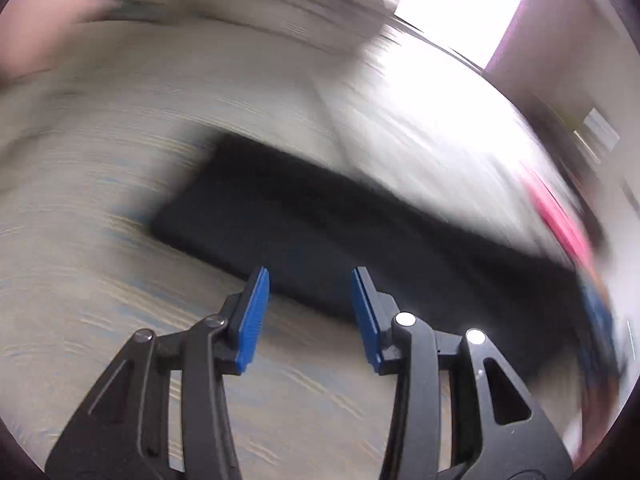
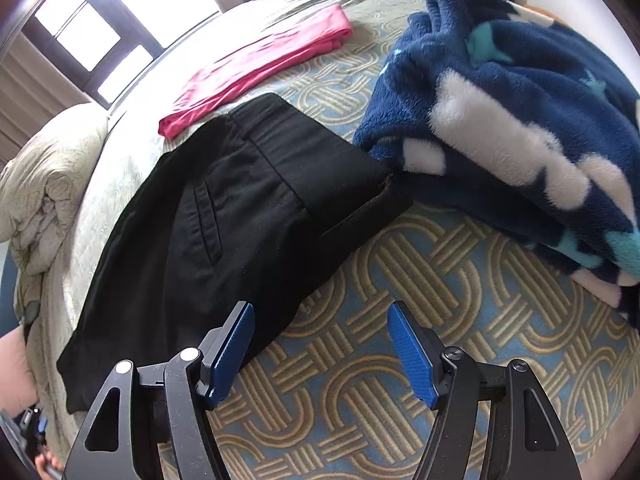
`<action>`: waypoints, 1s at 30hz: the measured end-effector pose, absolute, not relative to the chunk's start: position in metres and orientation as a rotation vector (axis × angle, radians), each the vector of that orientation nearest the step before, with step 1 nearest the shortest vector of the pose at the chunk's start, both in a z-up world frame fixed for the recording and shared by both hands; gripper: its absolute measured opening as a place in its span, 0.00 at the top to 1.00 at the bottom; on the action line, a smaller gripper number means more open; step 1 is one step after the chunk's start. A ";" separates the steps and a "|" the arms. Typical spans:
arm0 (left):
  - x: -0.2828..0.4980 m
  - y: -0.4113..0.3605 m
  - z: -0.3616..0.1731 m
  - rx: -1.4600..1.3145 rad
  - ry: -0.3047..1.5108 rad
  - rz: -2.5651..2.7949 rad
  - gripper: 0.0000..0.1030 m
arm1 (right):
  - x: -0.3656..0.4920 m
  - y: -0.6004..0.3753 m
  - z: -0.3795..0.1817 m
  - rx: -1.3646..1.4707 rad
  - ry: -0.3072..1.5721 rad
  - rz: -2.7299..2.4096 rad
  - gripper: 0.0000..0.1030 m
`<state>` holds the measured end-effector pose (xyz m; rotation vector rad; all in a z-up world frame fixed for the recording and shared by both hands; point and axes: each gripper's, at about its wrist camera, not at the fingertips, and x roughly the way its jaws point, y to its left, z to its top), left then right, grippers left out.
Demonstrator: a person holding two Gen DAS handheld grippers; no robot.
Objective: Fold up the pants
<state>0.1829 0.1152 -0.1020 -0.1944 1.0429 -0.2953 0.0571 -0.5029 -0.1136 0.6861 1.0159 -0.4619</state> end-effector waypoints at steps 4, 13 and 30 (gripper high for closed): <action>0.131 -0.027 -0.122 -0.049 1.154 -0.755 0.58 | 0.057 -0.500 -0.111 0.672 0.998 -0.429 0.32; 0.116 -0.177 -0.155 0.106 1.283 -1.042 0.55 | 0.041 -0.504 -0.071 0.502 0.913 -0.449 0.31; 0.121 -0.198 -0.156 0.228 1.166 -1.044 0.43 | 0.033 -0.503 -0.079 0.522 0.903 -0.419 0.31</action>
